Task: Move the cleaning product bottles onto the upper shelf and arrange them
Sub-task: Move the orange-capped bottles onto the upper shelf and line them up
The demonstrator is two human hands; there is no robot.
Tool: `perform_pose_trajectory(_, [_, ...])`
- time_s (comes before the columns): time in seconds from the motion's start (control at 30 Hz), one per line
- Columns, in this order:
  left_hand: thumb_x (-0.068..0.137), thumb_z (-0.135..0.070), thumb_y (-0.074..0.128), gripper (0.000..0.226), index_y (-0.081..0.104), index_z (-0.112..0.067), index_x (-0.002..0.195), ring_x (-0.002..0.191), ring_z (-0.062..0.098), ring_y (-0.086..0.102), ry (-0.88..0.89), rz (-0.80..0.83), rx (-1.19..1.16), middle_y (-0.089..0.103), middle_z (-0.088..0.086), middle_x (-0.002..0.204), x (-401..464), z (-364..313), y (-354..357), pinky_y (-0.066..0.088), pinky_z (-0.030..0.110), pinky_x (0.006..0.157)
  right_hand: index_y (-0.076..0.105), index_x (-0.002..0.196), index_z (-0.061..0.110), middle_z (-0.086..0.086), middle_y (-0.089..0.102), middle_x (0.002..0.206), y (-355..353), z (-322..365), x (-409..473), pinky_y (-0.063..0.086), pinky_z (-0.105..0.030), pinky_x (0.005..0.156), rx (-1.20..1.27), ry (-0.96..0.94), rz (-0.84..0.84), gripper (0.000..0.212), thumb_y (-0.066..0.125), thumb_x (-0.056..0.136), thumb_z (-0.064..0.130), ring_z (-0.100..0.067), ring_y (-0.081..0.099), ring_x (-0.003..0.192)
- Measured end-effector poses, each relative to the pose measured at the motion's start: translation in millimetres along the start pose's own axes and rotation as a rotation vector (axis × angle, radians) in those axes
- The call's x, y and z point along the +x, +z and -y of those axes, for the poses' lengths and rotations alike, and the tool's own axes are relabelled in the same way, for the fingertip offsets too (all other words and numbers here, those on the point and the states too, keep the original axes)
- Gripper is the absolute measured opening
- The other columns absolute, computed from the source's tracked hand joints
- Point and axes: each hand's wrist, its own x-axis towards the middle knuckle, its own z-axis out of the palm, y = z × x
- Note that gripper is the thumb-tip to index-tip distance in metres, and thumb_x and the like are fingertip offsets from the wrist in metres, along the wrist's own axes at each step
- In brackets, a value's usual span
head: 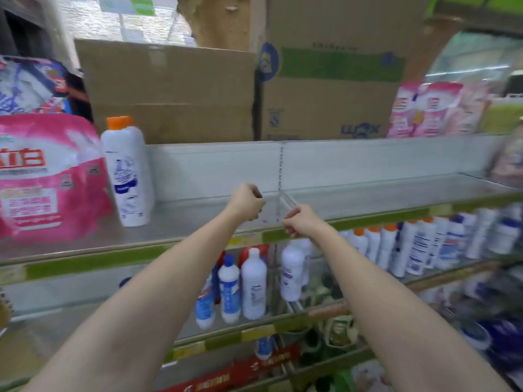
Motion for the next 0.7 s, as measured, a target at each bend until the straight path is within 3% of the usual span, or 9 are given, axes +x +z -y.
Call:
perform_pose_trajectory(0.2, [0.086,-0.006,0.064,0.008,0.068,-0.004,0.080,0.057,0.025,0.065,0.074,0.120,0.066,0.072,0.017,0.072,-10.4,-56.0,105.3,0.054,0.030,0.055,0.055,0.081,0.013,-0.014,0.063,0.074,-83.0,-91.1,-16.4,0.047,-0.032,0.058,-0.048,0.112,-0.053,0.019,0.063,0.088,-0.002,-0.025,0.059,0.063])
perform_pose_trajectory(0.3, [0.090,-0.007,0.062,0.012,0.064,-0.001,0.080,0.055,0.029,0.067,0.042,0.223,0.066,0.071,0.019,0.071,-15.6,-68.4,153.3,0.060,0.039,0.057,0.052,0.081,0.013,-0.014,0.059,0.073,-112.9,-128.3,-23.9,0.046,-0.035,0.059,-0.056,0.145,-0.049,0.020,0.061,0.092,-0.001,-0.023,0.054,0.058])
perform_pose_trajectory(0.47, [0.088,-0.004,0.055,0.015,0.065,-0.003,0.076,0.057,0.026,0.065,0.021,0.231,0.138,0.070,0.017,0.071,-29.9,-74.3,223.8,0.060,0.042,0.061,0.055,0.077,0.011,-0.015,0.063,0.076,-155.9,-181.9,-29.1,0.052,-0.035,0.060,-0.057,0.192,-0.063,0.020,0.061,0.092,0.000,-0.028,0.060,0.071])
perform_pose_trajectory(0.6, [0.089,-0.008,0.054,0.019,0.067,0.001,0.078,0.055,0.026,0.060,-0.045,0.259,0.162,0.068,0.017,0.069,-37.0,-72.6,262.2,0.060,0.044,0.063,0.055,0.082,0.011,-0.012,0.064,0.080,-179.9,-212.1,-29.7,0.053,-0.030,0.056,-0.060,0.216,-0.028,0.017,0.063,0.094,0.003,-0.019,0.060,0.065])
perform_pose_trajectory(0.7, [0.090,-0.009,0.055,0.017,0.069,0.000,0.085,0.062,0.026,0.060,-0.086,0.239,0.164,0.073,0.022,0.082,-39.3,-66.1,280.0,0.061,0.049,0.070,0.058,0.088,0.012,-0.012,0.067,0.090,-185.8,-230.9,-25.3,0.054,-0.029,0.059,-0.077,0.218,0.009,0.011,0.064,0.094,0.006,-0.020,0.062,0.075])
